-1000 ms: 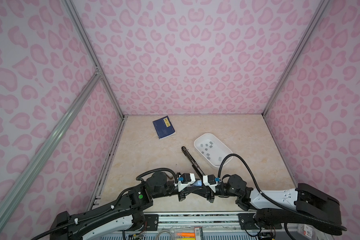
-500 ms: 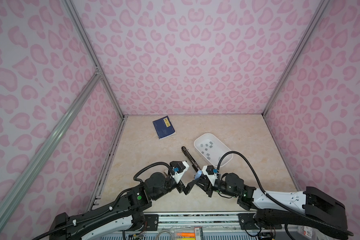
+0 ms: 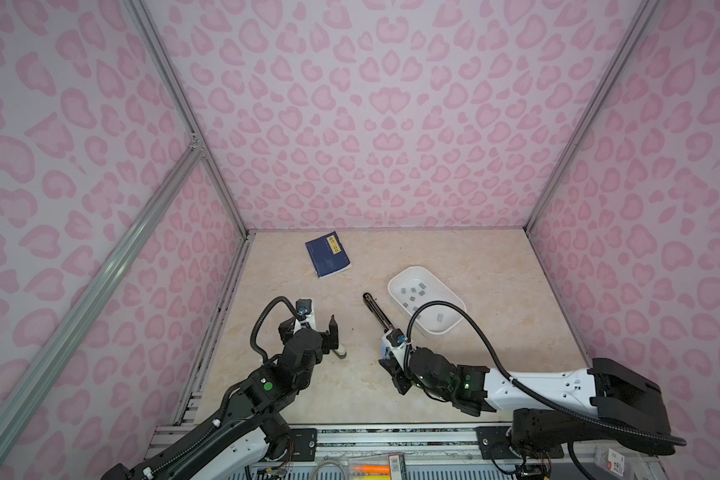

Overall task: Load the staples into the stapler
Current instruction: 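Lay the opened light blue stapler on the table and release both grippers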

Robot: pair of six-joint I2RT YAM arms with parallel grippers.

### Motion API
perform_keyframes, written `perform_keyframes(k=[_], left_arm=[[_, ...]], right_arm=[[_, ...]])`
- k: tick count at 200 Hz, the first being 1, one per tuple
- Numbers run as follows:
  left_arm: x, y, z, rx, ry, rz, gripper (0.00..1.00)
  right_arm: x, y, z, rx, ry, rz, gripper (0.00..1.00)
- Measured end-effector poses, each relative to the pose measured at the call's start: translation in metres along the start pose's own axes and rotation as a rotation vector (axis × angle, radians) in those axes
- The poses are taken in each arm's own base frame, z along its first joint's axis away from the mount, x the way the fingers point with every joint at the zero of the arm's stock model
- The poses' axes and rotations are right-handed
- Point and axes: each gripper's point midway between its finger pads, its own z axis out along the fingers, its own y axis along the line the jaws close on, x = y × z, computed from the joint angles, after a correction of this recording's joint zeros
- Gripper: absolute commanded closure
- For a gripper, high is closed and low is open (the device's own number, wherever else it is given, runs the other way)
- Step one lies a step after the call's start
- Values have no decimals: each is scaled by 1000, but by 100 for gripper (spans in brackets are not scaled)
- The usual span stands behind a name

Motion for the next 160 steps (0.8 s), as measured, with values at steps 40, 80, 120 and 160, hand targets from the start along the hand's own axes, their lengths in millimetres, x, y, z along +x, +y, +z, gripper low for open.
perform_keyframes(k=[40,80,120,160], left_arm=[[28,18,5,-81,27,-4,4],[29,21,7,-107,27,-22,3],[35,19,12,-117,55,-11,6],[37,13,14,-103,75,0,7]], right_arm=[[20,-15,30,148,156,-37,94],[42,-35,43,231,267,-36,88],[61,-43,54,265,342,-40,85],[64,-50,58,298,338,-15,77]])
